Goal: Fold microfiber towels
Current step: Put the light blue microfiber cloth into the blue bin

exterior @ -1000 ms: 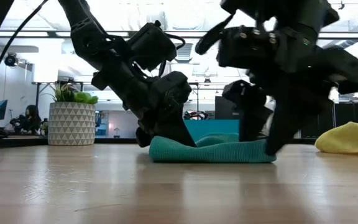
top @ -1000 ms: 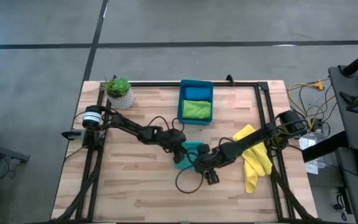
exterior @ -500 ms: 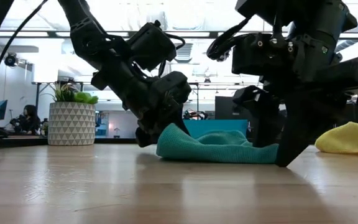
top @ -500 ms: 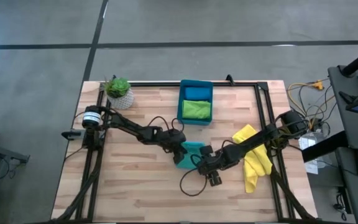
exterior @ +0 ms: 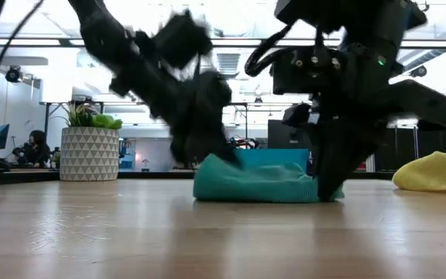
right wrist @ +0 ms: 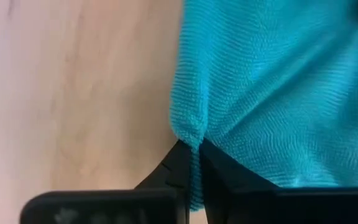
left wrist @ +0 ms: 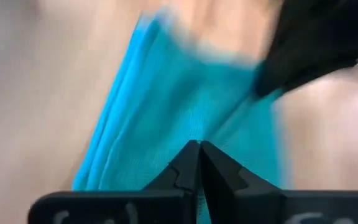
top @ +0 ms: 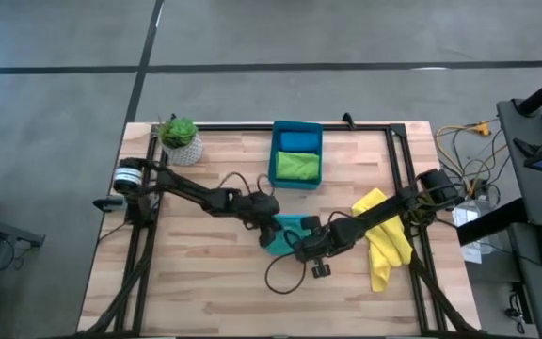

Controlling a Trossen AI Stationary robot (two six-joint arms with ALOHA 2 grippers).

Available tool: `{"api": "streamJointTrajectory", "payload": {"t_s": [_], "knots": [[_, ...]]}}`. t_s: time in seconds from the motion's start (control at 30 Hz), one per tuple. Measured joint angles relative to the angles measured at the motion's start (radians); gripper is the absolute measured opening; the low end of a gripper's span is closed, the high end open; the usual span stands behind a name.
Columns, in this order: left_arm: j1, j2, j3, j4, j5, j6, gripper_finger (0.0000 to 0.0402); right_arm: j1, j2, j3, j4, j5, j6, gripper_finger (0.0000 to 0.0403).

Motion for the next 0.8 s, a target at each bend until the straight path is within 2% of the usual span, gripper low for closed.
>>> {"api": "streamJointTrajectory", "payload": {"t_s": [0.37,0.5,0.57,0.67,0.8], "knots": [[0.016,-0.501,-0.029,-0.074,-0.034,0.164,0.0,-0.02,-0.08,0.326,-0.236,-0.051,-0.004,0.001],[0.015,-0.632,-0.053,-0.085,-0.032,0.179,0.0001,-0.051,-0.09,0.426,-0.291,-0.06,0.002,0.001],[0.015,-0.673,-0.053,-0.104,-0.017,0.246,0.0004,-0.069,-0.09,0.465,-0.314,-0.06,0.003,0.0009],[0.006,-0.705,-0.053,-0.148,-0.003,0.292,0.0029,-0.098,-0.099,0.52,-0.332,-0.062,0.003,0.0009],[0.004,-0.711,-0.054,-0.199,0.047,0.29,0.0094,-0.135,-0.101,0.587,-0.373,-0.074,0.003,0.0009]]}}
